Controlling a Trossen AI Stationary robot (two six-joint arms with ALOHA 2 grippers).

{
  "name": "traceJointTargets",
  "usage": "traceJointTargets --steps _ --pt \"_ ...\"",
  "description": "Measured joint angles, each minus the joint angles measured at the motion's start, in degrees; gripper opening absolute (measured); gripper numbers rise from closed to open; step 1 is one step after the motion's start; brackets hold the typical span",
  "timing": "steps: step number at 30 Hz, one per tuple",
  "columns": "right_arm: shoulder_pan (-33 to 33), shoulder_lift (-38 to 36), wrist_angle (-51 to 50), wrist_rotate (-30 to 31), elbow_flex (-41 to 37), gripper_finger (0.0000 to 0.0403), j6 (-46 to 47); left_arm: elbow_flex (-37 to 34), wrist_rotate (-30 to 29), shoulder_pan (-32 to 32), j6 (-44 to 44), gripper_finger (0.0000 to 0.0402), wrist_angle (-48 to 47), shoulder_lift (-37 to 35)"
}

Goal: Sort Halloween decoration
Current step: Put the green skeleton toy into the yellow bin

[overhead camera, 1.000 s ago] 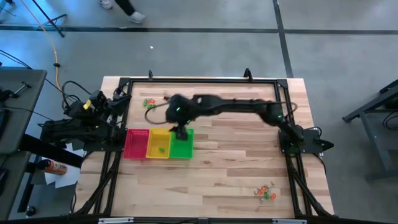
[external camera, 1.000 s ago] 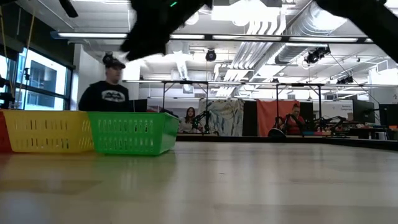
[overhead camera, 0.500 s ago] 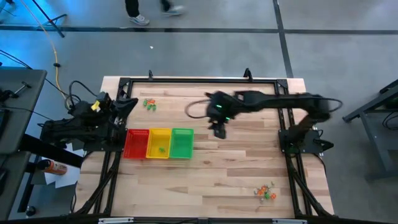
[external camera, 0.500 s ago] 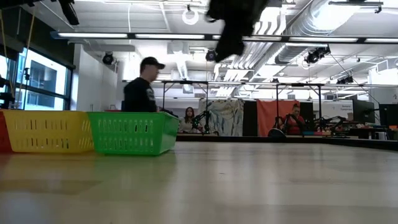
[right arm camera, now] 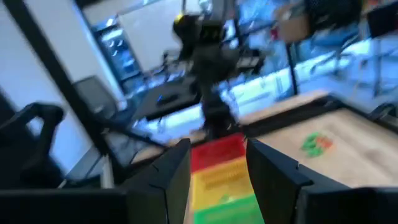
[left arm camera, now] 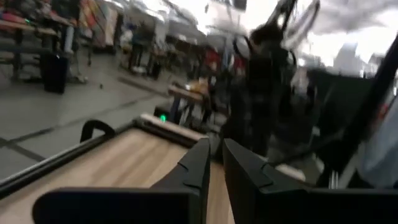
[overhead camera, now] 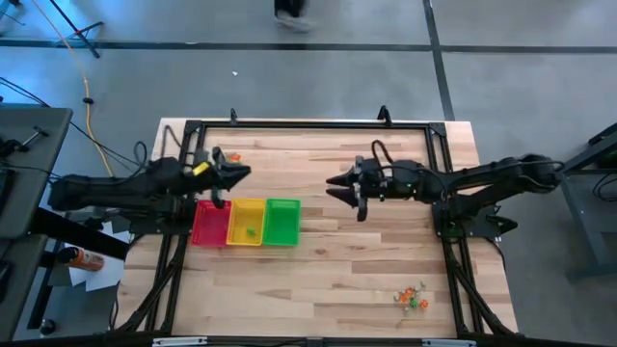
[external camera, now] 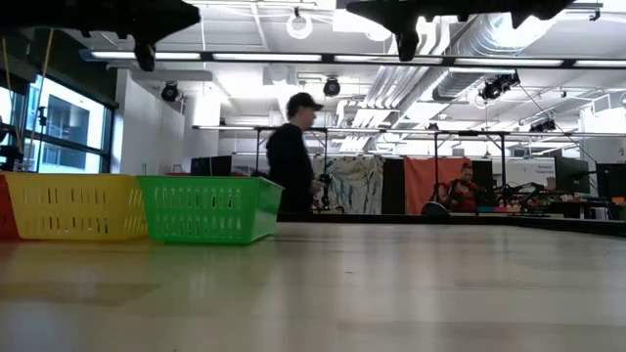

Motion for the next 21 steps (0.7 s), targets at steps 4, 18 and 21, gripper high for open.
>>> traceJointTargets --steps 4,18,21 --pt "-0.04 0.85 -0.11 2.18 -0.42 0.0149 -2.18 2.11 3.22 -0.04 3.73 0.0035 -0.12 5.96" --pt "-0.02 0.87 -0.15 2.09 -0.39 0.0149 -2.52 3.05 3.93 -0.04 5.01 0.0035 0.02 8.82" --pt "-0.02 0.87 -0.17 1.94 -0.37 0.0149 -2.52 3.05 3.93 -0.12 4.94 0.0035 0.01 8.83"
